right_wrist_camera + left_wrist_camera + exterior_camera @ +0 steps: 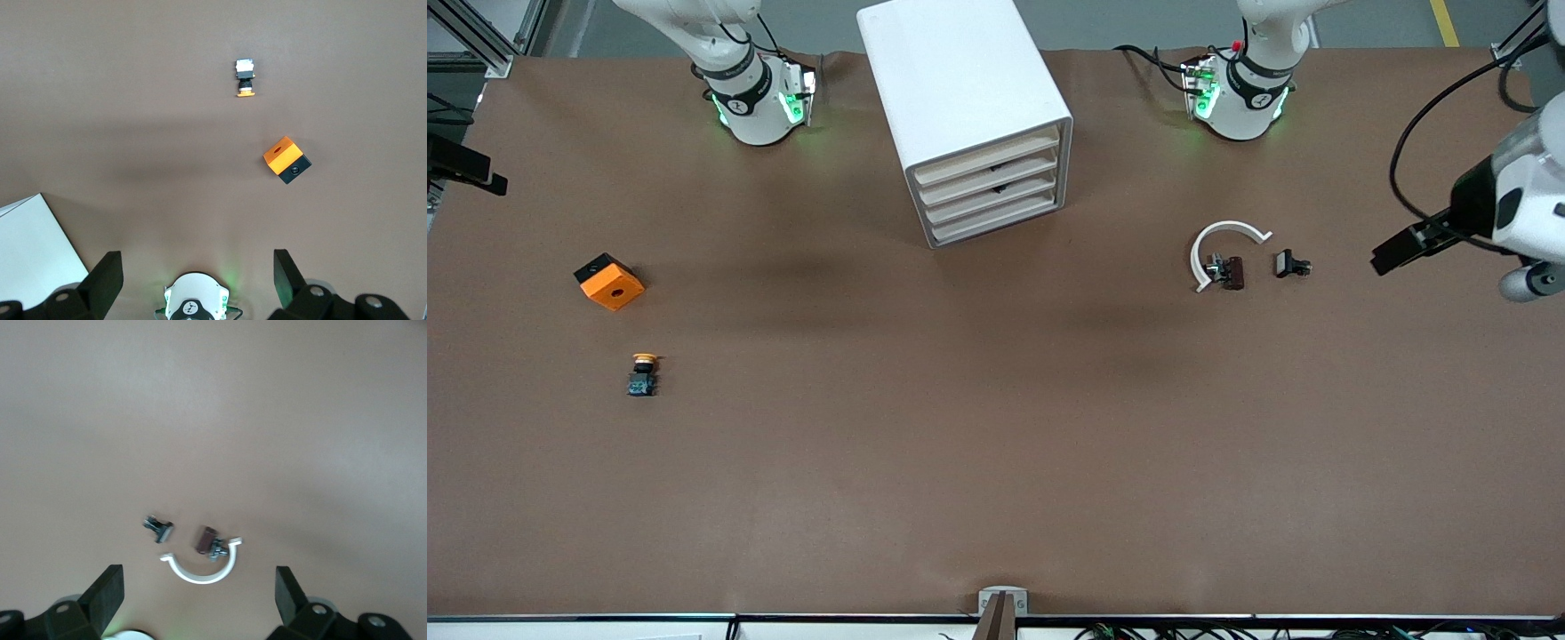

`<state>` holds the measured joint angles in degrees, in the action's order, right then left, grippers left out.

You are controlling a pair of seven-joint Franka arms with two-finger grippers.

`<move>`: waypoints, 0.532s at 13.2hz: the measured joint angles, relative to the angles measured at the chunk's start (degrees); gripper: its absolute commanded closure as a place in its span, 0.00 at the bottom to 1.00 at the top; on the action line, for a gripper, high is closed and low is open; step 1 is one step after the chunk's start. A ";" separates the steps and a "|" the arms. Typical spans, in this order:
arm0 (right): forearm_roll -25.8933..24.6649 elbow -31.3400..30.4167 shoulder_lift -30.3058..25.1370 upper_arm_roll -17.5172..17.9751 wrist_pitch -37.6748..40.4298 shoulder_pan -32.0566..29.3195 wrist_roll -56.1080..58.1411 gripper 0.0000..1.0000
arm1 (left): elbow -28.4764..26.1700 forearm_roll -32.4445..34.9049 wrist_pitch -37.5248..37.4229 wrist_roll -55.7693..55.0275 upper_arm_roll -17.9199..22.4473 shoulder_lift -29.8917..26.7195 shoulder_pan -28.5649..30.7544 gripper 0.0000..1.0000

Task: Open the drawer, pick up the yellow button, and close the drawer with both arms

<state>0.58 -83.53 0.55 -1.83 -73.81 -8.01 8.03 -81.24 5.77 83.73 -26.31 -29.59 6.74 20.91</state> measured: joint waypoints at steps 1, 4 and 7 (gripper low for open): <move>0.01 0.38 0.03 0.00 0.00 0.02 0.00 0.00 | -0.01 0.00 -0.52 3.23 0.00 -0.46 0.56 0.00; 0.14 1.32 0.04 -0.01 0.35 0.07 0.00 0.00 | -0.25 0.00 -1.33 12.29 1.49 -1.63 0.53 0.00; 0.33 1.45 0.08 0.02 4.72 0.99 -1.36 0.00 | -3.44 -0.99 -1.31 21.10 15.13 -5.16 -9.41 0.00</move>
<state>0.91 -82.08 0.63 -1.81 -69.09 -7.02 6.67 -84.68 4.79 82.42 -5.22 -14.46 1.57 11.50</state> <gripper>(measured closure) 0.000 0.000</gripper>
